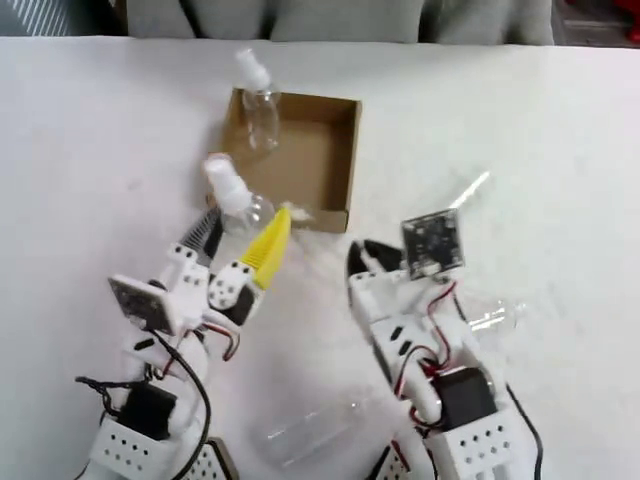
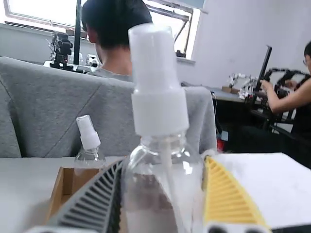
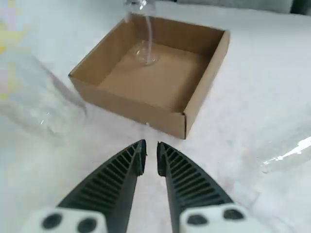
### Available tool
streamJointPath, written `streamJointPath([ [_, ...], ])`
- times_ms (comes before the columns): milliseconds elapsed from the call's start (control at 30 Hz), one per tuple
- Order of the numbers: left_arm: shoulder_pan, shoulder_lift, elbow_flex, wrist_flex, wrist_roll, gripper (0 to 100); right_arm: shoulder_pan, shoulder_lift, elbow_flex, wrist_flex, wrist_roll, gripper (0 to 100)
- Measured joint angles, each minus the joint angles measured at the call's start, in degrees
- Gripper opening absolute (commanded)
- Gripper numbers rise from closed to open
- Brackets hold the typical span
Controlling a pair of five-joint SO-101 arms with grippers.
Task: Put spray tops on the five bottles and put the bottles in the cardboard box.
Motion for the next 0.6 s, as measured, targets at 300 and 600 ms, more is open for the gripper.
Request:
streamJointPath([
  [300, -0.26, 16.70, -13.01, -0.26, 0.26, 2, -8.79, -0.18, 0.79, 2.81, 0.00, 1.7],
  [600, 0.53, 39.21, -23.21, -0.26, 0.26, 2, -8.97, -0.09, 10.02, -8.00, 0.00, 1.7],
])
